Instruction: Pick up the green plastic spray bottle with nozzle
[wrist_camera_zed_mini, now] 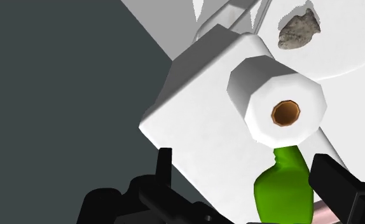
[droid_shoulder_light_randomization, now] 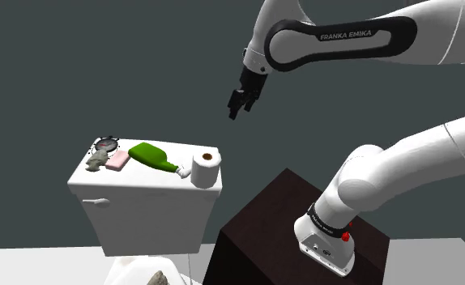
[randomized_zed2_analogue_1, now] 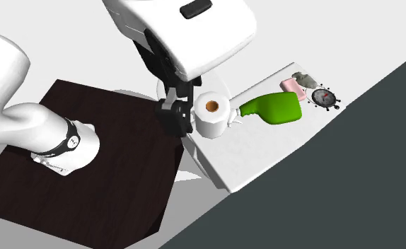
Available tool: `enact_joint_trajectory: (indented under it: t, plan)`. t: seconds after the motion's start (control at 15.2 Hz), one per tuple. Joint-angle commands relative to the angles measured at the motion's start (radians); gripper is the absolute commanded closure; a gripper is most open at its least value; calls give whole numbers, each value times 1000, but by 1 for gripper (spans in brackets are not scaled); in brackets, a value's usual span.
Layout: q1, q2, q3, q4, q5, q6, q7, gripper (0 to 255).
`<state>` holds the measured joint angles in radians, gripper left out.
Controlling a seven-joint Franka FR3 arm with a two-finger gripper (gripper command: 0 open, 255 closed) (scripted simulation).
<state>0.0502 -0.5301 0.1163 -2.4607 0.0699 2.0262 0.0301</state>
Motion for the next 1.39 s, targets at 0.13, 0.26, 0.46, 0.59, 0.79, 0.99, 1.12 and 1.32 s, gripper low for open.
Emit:
enact_joint_trajectory:
  t: [0.13,0.26,0.46,0.59,0.79,0.99,1.12,1.32]
  plan:
    - [15,118,47,0,5,131,44,0]
    - [21,181,71,7,2,191,69,0]
    - [28,282,107,29,-14,277,113,0]
    - [31,353,130,50,-33,330,146,0]
    - [37,463,159,92,-77,402,204,0]
    - [49,578,177,147,-138,462,271,0]
    - [64,655,181,190,-185,494,319,0]
    - [98,771,173,265,-257,532,388,0]
